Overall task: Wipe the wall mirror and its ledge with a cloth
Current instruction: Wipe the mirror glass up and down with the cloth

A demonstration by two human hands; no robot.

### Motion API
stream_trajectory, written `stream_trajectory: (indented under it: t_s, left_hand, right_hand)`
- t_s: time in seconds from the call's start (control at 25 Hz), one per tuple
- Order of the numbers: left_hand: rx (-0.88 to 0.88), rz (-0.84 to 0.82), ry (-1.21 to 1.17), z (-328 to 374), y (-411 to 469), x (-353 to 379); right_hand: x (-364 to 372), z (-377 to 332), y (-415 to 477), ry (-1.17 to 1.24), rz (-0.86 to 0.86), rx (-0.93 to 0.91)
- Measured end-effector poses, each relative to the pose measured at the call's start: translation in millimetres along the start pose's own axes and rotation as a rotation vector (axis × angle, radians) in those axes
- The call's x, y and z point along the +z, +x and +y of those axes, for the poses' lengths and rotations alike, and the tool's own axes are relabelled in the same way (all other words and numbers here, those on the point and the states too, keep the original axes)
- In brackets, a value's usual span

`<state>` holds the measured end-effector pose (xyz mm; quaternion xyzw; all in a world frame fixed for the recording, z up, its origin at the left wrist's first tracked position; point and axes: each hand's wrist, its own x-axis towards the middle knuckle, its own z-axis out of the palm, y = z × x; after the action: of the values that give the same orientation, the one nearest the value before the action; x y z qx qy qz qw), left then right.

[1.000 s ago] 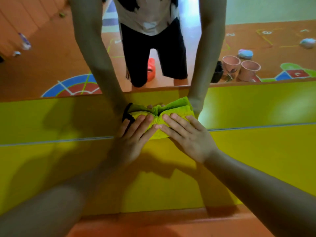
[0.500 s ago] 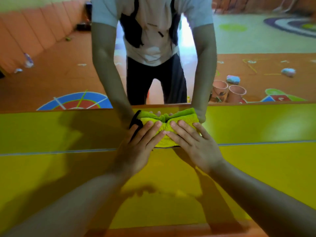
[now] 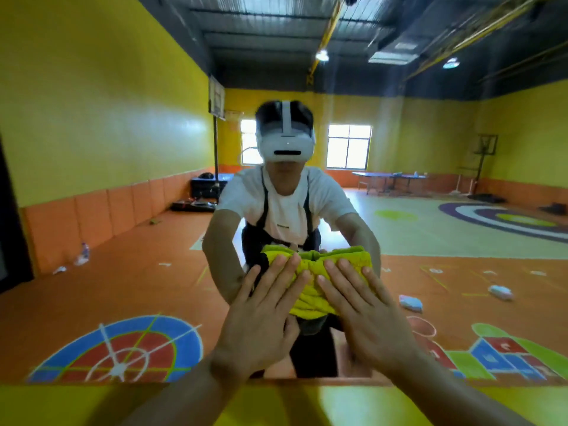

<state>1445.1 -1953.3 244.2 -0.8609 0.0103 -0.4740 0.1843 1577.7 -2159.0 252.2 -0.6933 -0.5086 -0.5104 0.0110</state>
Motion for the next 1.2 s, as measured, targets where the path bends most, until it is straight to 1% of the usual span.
stream_trajectory:
  t_s: [0.12,0.24,0.48,0.6,0.68,0.8,0.88,0.96,1.08,1.2]
  left_hand:
    - [-0.043,0.06,0.037,-32.3,100.2,-48.3]
    - [-0.045,0.096,0.065,-71.6,195.1,-101.3]
    - [-0.029,0.189,0.085,-133.1,361.5,-186.5]
    - [-0.003,0.246,0.111,-158.4,434.5,-219.4]
    - [0.035,0.248,0.125,-179.3,486.2,-246.5]
    - [0.026,0.206,0.141,-203.2,561.4,-288.1]
    - [0.003,0.216,0.15,-206.5,592.2,-302.2]
    - [-0.009,0.241,0.175,-201.9,603.2,-302.1]
    - [-0.041,0.248,0.195,-181.2,606.9,-293.7]
    - [-0.053,0.248,0.156,-144.1,627.8,-286.0]
  right_hand:
    - [-52.0,57.0,85.7,0.013,0.056,0.049]
    - [-106.1,114.3,168.6,-0.005,0.118,0.046]
    - [-192.2,220.3,312.2,-0.105,0.156,0.06]
    - [-226.4,268.2,371.5,-0.09,0.176,0.082]
    - [-250.7,301.9,413.7,-0.08,0.188,0.089]
    - [-288.3,350.1,473.2,-0.039,0.197,0.126]
    - [-307.3,372.8,496.5,-0.015,0.181,0.129]
    - [-314.2,384.1,498.9,-0.036,0.183,0.089]
    - [-318.0,405.4,480.3,-0.064,0.19,0.024]
    - [-325.8,438.2,455.8,-0.058,0.168,0.061]
